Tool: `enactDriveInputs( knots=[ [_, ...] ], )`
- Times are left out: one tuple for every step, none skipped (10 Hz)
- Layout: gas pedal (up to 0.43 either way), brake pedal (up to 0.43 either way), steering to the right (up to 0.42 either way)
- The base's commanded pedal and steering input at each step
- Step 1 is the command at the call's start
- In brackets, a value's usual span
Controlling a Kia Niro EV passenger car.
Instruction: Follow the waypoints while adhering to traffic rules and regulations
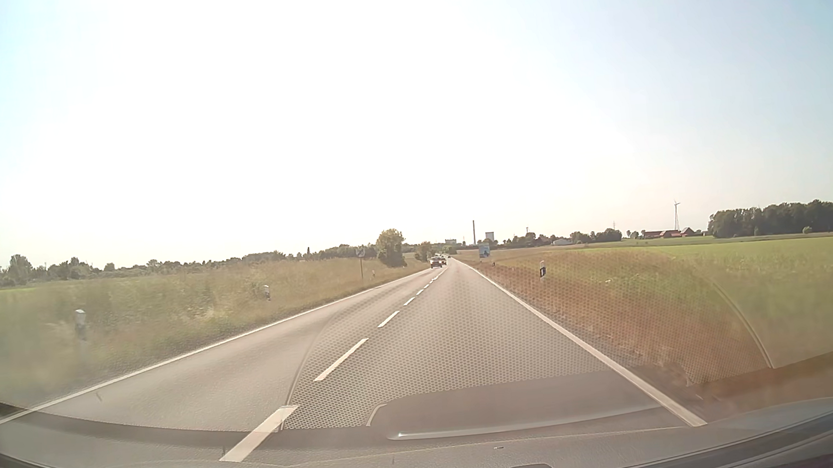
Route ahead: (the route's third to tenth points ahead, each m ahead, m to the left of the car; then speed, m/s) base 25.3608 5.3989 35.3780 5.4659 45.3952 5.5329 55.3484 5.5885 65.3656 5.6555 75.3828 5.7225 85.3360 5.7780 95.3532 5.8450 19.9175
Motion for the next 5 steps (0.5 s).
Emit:
enactDriveInputs(
  knots=[
    [0.240, 0.006, 0.004],
    [0.260, 0.006, 0.004],
    [0.268, 0.006, 0.004],
    [0.280, 0.006, 0.004],
    [0.299, 0.006, 0.004]
  ],
)
